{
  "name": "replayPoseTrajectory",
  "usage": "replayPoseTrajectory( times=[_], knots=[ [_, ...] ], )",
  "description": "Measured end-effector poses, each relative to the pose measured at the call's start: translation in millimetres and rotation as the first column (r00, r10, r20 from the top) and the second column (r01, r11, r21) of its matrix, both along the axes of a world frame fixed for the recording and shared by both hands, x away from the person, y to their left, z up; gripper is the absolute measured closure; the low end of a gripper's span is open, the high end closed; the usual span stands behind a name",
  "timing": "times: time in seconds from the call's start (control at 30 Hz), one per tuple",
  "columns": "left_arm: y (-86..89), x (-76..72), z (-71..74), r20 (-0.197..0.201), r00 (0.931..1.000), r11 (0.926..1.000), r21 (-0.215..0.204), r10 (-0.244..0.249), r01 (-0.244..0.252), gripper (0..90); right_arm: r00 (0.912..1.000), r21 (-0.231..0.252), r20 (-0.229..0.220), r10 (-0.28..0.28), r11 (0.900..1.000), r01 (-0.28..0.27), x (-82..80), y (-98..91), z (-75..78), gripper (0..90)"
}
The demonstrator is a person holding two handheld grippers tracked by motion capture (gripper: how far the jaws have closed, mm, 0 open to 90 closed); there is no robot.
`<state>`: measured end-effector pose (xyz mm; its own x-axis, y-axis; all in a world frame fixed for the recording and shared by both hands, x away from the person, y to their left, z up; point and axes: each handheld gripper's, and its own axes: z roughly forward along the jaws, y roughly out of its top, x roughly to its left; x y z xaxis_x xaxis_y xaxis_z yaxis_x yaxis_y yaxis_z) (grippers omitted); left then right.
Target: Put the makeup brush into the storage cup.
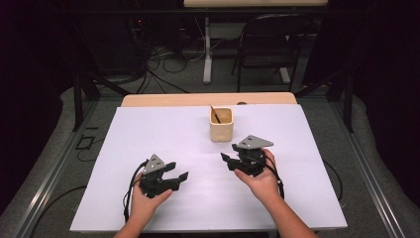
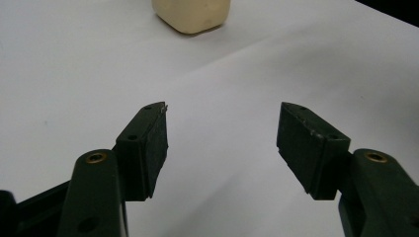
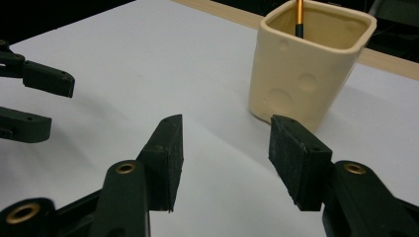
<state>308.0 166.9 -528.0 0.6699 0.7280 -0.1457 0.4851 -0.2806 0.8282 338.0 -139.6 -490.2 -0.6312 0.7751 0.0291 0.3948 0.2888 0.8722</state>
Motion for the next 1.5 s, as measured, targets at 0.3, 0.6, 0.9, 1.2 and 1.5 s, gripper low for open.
replayPoseTrajectory(
  times=[0.3, 0.6, 0.9, 1.2, 1.5],
  knots=[
    [0.6, 0.1, -0.3, -0.002, 1.0, 1.0, 0.001, 0.002, -0.002, 36.5, 0.9999, -0.001, 0.006, 0.008, 1.0, -0.008, -8.9, -6.9, -11.3, 47.4],
    [0.0, -0.3, -1.2, -0.004, 1.0, 1.0, 0.007, 0.003, -0.003, 36.5, 0.9999, -0.012, 0.011, -0.003, 0.9999, 0.003, -19.4, -14.9, -23.5, 47.4],
    [0.0, -0.5, -1.5, -0.007, 1.0, 1.0, 0.007, 0.003, -0.003, 36.5, 0.9998, -0.011, -0.006, -0.021, 0.9997, 0.021, -30.8, -29.3, -37.3, 47.4],
    [0.4, -0.5, -1.3, -0.007, 1.0, 1.0, 0.005, 0.004, -0.004, 36.5, 0.9992, -0.033, 0.007, -0.04, 0.9986, 0.04, -38.0, -40.9, -47.2, 47.3],
    [0.9, -0.3, -1.5, -0.01, 0.9999, 0.9999, 0.007, 0.008, -0.008, 36.5, 0.9989, -0.044, -0.001, -0.047, 0.9979, 0.047, -41.5, -47.1, -51.7, 47.1]
  ],
)
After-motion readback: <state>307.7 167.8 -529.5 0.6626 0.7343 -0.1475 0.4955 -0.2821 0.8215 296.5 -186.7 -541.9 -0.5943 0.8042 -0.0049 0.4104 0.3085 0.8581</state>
